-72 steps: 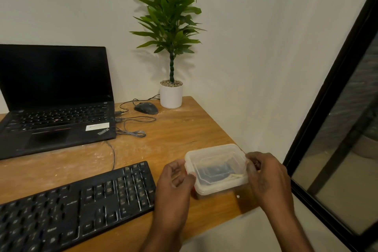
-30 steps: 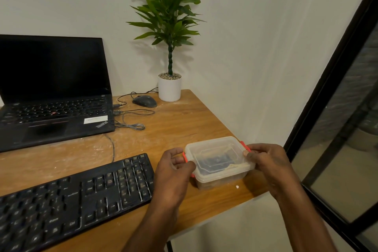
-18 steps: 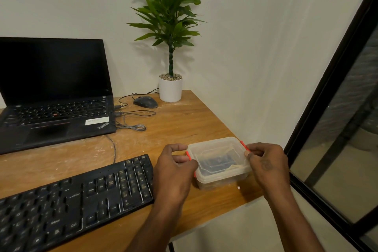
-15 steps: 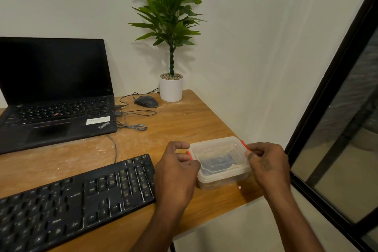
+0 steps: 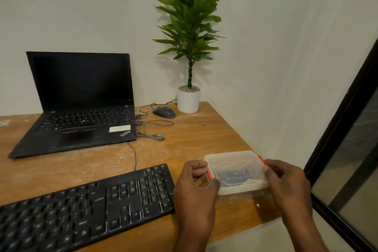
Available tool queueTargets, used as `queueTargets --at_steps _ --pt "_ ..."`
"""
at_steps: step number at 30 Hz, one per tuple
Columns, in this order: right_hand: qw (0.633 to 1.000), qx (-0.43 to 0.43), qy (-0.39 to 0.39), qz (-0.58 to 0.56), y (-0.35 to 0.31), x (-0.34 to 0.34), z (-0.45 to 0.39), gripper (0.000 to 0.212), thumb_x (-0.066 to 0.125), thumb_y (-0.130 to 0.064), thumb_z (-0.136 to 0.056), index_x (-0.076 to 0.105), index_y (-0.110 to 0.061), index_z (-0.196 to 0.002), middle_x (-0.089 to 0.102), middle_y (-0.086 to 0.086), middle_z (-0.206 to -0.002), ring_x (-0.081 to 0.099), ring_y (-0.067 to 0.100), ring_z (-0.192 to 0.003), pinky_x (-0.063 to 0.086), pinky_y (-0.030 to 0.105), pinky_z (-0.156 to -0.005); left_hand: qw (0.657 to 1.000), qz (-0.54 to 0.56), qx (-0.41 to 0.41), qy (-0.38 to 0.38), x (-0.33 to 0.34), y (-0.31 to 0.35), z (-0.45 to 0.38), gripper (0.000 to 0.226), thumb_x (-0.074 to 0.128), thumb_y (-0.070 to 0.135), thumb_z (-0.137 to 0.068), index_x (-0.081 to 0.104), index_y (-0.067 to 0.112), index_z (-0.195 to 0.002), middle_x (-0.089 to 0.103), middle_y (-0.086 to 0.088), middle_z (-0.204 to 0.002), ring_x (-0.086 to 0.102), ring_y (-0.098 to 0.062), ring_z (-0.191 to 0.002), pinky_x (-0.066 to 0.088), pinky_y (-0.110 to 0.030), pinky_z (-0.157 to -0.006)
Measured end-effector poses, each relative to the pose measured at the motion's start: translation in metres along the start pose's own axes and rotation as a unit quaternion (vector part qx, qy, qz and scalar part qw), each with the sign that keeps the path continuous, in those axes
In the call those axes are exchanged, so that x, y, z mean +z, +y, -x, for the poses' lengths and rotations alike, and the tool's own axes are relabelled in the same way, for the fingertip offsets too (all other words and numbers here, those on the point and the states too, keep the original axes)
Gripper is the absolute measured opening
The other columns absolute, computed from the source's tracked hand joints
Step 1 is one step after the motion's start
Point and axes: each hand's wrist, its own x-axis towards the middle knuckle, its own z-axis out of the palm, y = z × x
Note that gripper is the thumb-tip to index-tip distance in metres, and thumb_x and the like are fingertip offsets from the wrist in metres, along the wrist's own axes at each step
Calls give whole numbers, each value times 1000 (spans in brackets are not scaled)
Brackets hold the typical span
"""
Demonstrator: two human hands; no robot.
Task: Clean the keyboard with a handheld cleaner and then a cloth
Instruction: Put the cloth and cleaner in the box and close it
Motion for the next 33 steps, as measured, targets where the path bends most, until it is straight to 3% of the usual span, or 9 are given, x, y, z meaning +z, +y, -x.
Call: queueTargets --at_steps 2,5,9,12,19,27,31,33 --pt "1000 0 -2 -8 -7 3 -1 21 63 -17 -95 74 -18 -113 69 -4 -93 66 23 -89 59 45 -81 999 35 -11 -1 0 -1 -6 40 87 -1 -79 70 27 -102 74 7 -101 70 0 -96 55 -8 -75" --pt "999 -15 2 -44 -22 9 -11 19 63 -16 -96 74 -17 -111 67 -6 -90 66 22 -88 59 46 -81 998 60 -2 10 1 5 -25 40 88 2 -79 71 29 -104 75 8 -102 72 -6 -99 61 -21 -83" --pt "996 -27 4 -82 -40 33 -50 23 60 -16 -98 72 -13 -117 71 4 -107 67 27 -96 61 50 -82 997 73 -2 29 6 14 -67 37 86 3 -82 70 28 -105 75 8 -104 72 -7 -100 64 -35 -87" --pt "997 -23 -13 -77 -50 61 -79 26 59 -12 -98 69 -10 -122 70 9 -116 67 29 -101 60 49 -85 997 56 -8 49 14 14 -100 36 86 2 -82 69 25 -103 74 7 -104 73 -11 -99 64 -36 -87" --pt "998 3 -61 -16 -53 101 -108 16 61 -14 -98 70 -11 -110 71 8 -109 69 26 -89 63 41 -78 996 7 -36 78 26 0 -143 36 84 -1 -78 68 24 -98 73 6 -98 72 -14 -92 64 -43 -83" --pt "998 3 -66 19 -46 109 -110 17 59 -16 -99 68 -12 -113 70 10 -112 68 26 -90 61 44 -83 996 -21 -38 78 31 -4 -151 38 85 0 -79 64 27 -97 71 9 -98 71 -13 -93 64 -43 -84" --pt "1000 -1 -10 24 -54 97 -92 38 54 -22 -101 55 -10 -136 58 17 -133 55 36 -118 52 48 -91 997 -19 -25 71 23 0 -141 36 84 8 -85 64 27 -109 69 12 -109 67 -9 -105 60 -33 -91" --pt "999 -29 26 9 -60 90 -71 41 55 -28 -100 52 -11 -138 56 18 -131 54 37 -116 53 49 -87 997 -14 -7 71 9 4 -132 39 83 12 -88 64 26 -118 67 14 -114 64 -6 -109 56 -29 -96"
